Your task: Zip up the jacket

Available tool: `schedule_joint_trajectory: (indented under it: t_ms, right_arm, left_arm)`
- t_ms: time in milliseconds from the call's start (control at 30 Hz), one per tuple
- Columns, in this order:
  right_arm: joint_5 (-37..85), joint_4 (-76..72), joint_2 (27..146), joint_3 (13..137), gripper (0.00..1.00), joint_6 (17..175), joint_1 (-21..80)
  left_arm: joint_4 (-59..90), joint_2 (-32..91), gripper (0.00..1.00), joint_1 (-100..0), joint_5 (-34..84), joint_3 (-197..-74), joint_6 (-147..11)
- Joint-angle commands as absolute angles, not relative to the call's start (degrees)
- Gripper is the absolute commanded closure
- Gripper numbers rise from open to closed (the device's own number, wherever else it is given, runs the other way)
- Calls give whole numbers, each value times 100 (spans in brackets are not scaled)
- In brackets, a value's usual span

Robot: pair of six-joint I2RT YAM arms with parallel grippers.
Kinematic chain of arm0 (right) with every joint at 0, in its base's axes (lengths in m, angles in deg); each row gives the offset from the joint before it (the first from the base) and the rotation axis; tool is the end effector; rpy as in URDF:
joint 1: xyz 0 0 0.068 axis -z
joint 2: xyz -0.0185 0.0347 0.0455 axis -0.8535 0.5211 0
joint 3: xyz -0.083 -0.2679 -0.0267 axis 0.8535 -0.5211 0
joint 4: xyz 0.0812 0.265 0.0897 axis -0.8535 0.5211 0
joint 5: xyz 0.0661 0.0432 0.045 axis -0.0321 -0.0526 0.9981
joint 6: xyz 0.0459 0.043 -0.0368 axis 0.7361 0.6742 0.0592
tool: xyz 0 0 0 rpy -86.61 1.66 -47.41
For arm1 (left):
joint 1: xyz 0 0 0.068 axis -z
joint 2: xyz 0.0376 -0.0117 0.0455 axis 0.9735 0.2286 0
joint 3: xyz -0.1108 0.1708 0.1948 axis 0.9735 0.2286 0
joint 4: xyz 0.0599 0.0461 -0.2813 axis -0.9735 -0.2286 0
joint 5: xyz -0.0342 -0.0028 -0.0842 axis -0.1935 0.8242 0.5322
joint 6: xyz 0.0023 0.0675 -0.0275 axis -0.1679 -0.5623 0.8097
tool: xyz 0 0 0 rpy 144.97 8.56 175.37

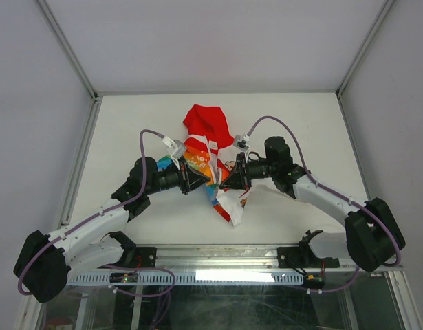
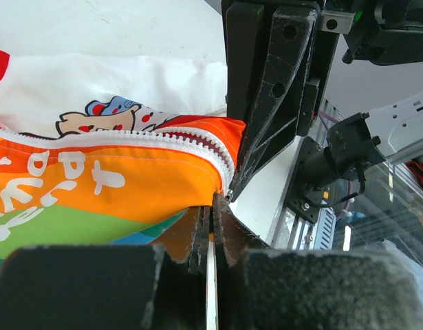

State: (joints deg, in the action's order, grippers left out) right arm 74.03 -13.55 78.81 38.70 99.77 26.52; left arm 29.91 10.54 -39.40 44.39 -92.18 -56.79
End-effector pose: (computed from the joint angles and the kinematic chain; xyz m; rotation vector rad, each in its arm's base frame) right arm 0.2285 0.2038 0.2292 -1.0584 1.7663 1.4619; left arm 0.1949 -0.1840 0.2447 0.6043 1.7912 -1.1640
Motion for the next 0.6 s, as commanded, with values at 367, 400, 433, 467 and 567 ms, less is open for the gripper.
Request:
schedule_joint_trajectory:
  t_ms: [367, 400, 433, 467, 567]
  right_arm:
    - [7593, -1701, 7855, 4186, 100, 10022, 2673]
    - [7593, -1693, 7862, 4190, 100, 10028, 2673]
    - [7593, -1694, 7868, 4195, 100, 10022, 2673]
    - [7593, -1692, 7872, 4199, 100, 10021, 2675]
    - [7601, -1707, 7882, 4200, 100, 10024, 2677]
  left_arm:
    - [3389, 1101, 100, -3991, 4633, -9209, -5847]
    - [3405, 1112, 100, -3988, 4647, -9210, -5844]
    - [3423, 1120, 100, -3987, 4665, -9212, -5837]
    - [3431, 1122, 100, -3987, 4686, -9211, -5828]
    - [3436, 1131, 100, -3992, 4674, -9206, -5831]
